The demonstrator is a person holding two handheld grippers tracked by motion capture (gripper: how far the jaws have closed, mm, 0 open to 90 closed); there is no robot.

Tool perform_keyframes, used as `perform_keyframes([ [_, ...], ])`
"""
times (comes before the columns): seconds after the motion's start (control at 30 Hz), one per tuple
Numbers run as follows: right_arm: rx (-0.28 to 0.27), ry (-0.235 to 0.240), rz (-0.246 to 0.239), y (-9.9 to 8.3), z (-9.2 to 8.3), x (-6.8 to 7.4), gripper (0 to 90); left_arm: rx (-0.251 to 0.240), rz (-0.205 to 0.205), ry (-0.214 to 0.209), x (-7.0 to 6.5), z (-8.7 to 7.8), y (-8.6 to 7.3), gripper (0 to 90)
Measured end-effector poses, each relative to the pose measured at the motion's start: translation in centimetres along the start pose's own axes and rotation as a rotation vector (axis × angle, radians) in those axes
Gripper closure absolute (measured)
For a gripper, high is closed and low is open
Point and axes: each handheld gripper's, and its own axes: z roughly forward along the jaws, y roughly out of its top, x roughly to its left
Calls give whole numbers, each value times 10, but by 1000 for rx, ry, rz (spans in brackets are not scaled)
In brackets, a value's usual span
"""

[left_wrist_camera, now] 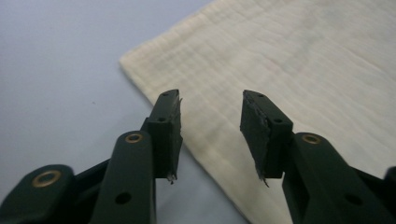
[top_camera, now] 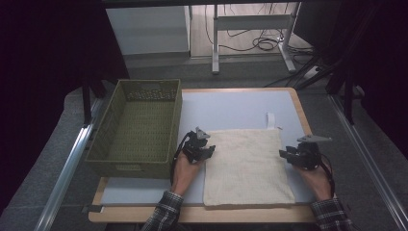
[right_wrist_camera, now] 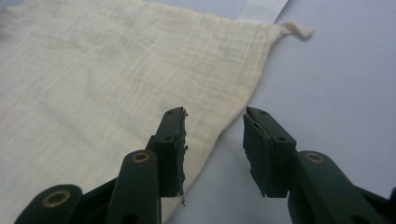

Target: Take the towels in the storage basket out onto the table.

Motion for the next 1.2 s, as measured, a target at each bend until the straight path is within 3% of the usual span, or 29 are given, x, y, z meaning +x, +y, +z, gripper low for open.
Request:
perform_keyframes([
  [0.2, 12, 4, -6, 15, 15, -7, 624, 0, -18, 56, 7, 14, 7, 614],
  [0.4, 4, -13, -10, 30, 25, -15, 668, -11, -44, 82, 16, 22, 14, 616],
  [0.73, 12, -75, -9, 58, 49, -26, 698, -21, -91, 128, 29, 32, 23, 638],
  [0.9, 23, -101, 2, 63, 61, -32, 691, -14, -111, 130, 36, 36, 22, 623],
  [1.07, 42, -98, 7, 62, 71, -37, 681, -15, -120, 125, 39, 40, 22, 554],
  [1.2, 38, -98, 15, 60, 74, -37, 716, -9, -127, 107, 40, 41, 23, 558],
])
